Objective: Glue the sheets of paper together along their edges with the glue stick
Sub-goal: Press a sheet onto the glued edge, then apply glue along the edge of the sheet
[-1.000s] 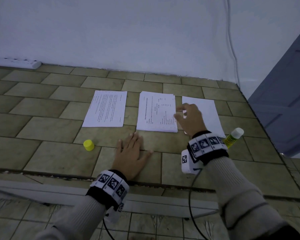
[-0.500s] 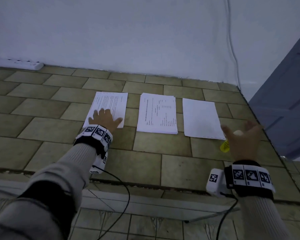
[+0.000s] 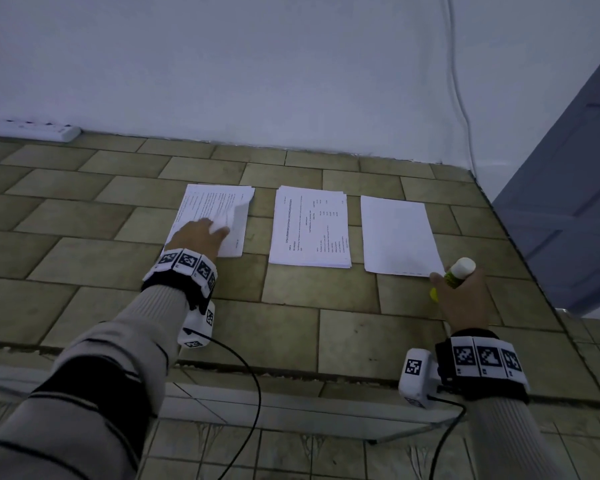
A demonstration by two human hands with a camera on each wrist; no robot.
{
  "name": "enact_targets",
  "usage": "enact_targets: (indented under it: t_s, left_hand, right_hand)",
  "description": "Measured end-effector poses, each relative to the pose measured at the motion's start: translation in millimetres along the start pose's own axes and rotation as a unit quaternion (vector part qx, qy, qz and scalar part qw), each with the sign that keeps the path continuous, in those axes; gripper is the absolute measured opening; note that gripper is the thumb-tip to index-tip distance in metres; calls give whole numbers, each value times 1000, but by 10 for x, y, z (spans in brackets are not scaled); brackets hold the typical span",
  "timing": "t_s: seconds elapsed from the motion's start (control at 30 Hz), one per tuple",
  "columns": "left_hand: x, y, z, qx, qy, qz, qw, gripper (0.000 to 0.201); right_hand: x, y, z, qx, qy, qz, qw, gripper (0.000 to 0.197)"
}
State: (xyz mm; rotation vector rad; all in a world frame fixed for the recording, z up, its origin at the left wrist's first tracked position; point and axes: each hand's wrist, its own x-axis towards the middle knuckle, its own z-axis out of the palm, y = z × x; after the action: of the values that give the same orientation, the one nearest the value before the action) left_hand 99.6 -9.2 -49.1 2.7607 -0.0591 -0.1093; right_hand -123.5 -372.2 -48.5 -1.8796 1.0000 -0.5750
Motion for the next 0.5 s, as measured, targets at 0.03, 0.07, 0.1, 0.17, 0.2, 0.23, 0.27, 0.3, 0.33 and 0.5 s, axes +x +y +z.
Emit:
enact_targets:
  t_s: [0.03, 0.07, 0.1, 0.17, 0.2, 0.23, 0.27, 0.3, 0.33, 0.5]
  left_hand:
    - [-33, 40, -74, -16, 29, -1, 999, 54]
    - [-73, 96, -155, -25, 58, 4, 998, 55]
    - [-126, 167, -241, -36, 83, 11, 996, 54]
    - [-240, 322, -399, -80, 124, 35, 988, 51]
    - [-293, 392, -456, -115, 137, 61, 982, 48]
    - [-352, 457, -498, -151, 142, 99, 973, 46]
    - [-406, 505, -519, -182, 137, 145, 963, 44]
    - [-488, 560, -532, -203, 121, 189, 953, 43]
    - [-577, 606, -532, -216, 95, 226, 945, 42]
    - [-1026, 783, -370, -192, -101, 355, 910, 39]
  right_hand:
    - [6, 13, -1, -6, -4, 1, 1000, 42]
    - [16, 28, -3, -10, -8, 2, 1000, 39]
    - [24, 37, -7, -14, -12, 3, 1000, 37]
    - [29, 44, -19, -27, -19, 4, 999, 36]
    - [29, 46, -24, -32, -21, 6, 999, 36]
    - [21, 42, -33, -37, -23, 8, 999, 37]
    - [16, 40, -37, -39, -26, 11, 999, 36]
    - [8, 39, -44, -43, -30, 12, 999, 36]
    - [6, 42, -48, -47, -33, 13, 998, 36]
    - [30, 54, -57, -66, -52, 2, 996, 42]
